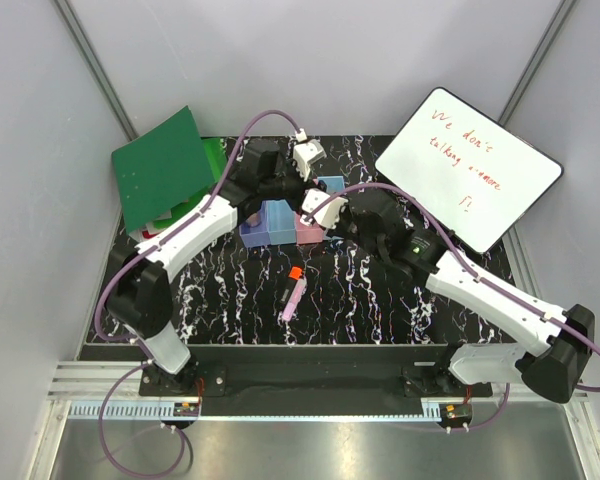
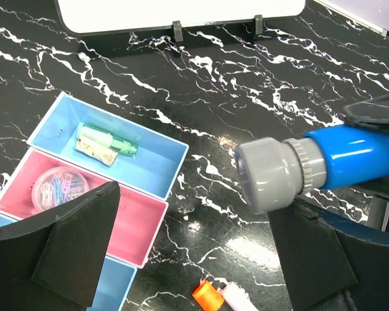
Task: Sort the stationery into containers
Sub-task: Place the stationery in the storage box.
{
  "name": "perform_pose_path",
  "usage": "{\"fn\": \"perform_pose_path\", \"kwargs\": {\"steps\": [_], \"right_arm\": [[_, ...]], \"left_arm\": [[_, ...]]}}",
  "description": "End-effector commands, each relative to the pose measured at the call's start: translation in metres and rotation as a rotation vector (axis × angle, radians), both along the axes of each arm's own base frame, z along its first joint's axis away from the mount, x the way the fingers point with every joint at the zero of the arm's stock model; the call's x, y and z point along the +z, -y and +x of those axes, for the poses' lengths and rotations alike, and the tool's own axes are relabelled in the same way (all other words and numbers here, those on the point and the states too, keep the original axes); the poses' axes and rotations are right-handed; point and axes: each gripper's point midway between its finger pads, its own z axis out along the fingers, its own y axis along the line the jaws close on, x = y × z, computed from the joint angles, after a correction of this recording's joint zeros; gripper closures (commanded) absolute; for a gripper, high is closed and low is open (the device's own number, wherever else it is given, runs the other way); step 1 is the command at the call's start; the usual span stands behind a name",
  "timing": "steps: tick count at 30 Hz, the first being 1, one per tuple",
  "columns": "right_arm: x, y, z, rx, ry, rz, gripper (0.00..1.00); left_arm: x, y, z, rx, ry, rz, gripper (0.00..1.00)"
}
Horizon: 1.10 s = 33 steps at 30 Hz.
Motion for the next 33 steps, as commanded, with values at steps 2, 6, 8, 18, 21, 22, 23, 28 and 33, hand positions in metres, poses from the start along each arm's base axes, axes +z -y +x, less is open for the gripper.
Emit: {"fn": "perform_pose_path", "kwargs": {"steps": [2, 6, 8, 18, 21, 22, 23, 28, 33], "right_arm": [[0.037, -0.015, -0.002, 0.033, 0.068, 0.067, 1.00], [0.038, -0.018, -0.004, 0.043, 0.070, 0.067, 1.00], [0.039, -0.020, -0.005, 0.049, 0.071, 0.070, 1.00], [0.038, -0.024, -0.005, 0.059, 0.073, 0.063, 1.00], [0.034, -0.021, -0.005, 0.052, 0.078, 0.046, 1.00], [0.033, -0.020, -0.005, 0.051, 0.079, 0.045, 1.00], [0.030, -0.019, -0.006, 0.051, 0.074, 0.042, 1.00], [0.025, -0.017, -0.007, 0.040, 0.072, 0.042, 1.00], [0.021, -0.018, -0.006, 0.021, 0.058, 0.066, 1.00]], "left_arm": [[0.023, 0.005, 0.020, 0.006, 0.095, -0.047, 0.01], [0.021, 0.006, 0.023, 0.007, 0.092, -0.044, 0.01], [0.022, 0.006, 0.024, 0.006, 0.096, -0.045, 0.01], [0.020, 0.007, 0.024, 0.008, 0.090, -0.047, 0.01], [0.024, 0.000, 0.029, 0.044, 0.112, -0.041, 0.01], [0.022, -0.004, 0.030, 0.061, 0.103, -0.042, 0.01], [0.029, -0.009, 0.031, 0.076, 0.114, -0.051, 0.01], [0.056, -0.047, 0.027, 0.172, 0.168, -0.065, 0.01], [0.054, -0.093, 0.011, 0.267, 0.190, -0.014, 0.01]]}}
